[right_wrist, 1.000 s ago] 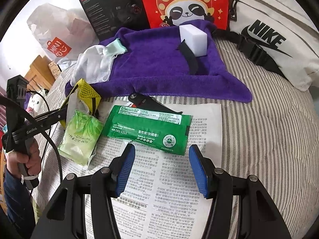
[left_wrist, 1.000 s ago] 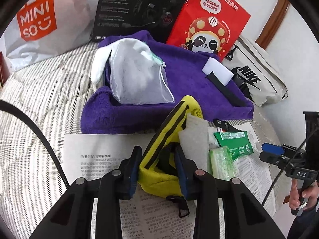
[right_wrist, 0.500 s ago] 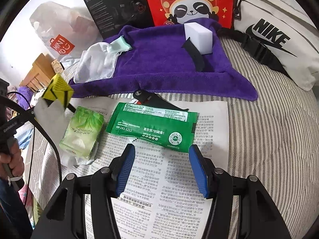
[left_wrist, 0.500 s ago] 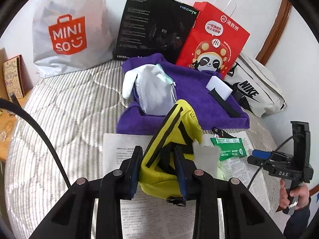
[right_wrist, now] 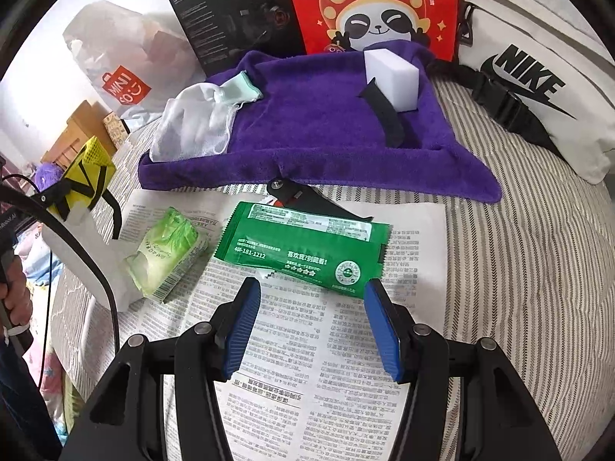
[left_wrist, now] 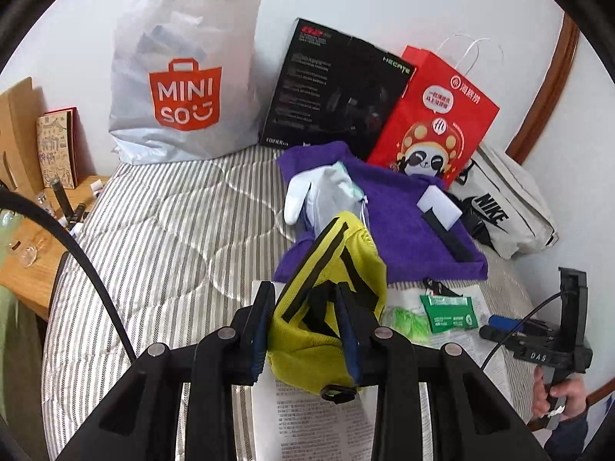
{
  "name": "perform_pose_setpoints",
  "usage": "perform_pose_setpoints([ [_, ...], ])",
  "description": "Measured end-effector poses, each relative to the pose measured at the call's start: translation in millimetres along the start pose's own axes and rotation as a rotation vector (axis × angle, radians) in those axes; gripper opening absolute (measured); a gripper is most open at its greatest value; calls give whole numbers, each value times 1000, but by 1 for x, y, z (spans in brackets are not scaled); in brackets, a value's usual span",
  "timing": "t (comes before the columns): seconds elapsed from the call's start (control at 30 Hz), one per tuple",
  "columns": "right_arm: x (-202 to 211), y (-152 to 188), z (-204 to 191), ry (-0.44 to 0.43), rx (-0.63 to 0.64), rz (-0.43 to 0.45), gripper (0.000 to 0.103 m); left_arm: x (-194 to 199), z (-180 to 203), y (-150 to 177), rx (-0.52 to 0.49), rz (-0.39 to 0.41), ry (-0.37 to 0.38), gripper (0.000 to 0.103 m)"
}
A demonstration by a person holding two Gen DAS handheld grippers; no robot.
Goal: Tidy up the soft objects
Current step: 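Lift the yellow pouch with the left tool while the right tool approaches the green packet, then grasp the green wet-wipe packet with the right tool while the left tool holds the pouch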
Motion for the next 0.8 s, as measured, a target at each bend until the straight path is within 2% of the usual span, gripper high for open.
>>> perform_pose_setpoints([
  [0.2,-1,0,-6,-1,15,-3,56,4,4,-11,5,18,33,29],
  [0.4,-4,-6,-4,0,13,2,56,8,7,-24,-12,30,19,29],
  [0.47,-9,-8,-2,15,10,-2,59,8,6,-27,-2,29,24,29],
  [0.67,-23,-11,2,31,11,-18,67,3,11,-21,27,8,100,29],
  [0.73,-27,-12,1,25,22,-24,75,-1,11,-20,55,-4,136,29],
  [0.8,-32,-14,-2,32,39,-29,78,-7,12,-18,67,-20,150,29],
])
Point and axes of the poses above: each gripper's, at about its wrist camera, not at the fingertips, and x roughly against the way its jaws point, z to its right, y to its underside, the point moved 3 cm from there along -x, roughly the way its jaws point, and after that the axes turned 3 degrees about -y, right-handed, at the moved point
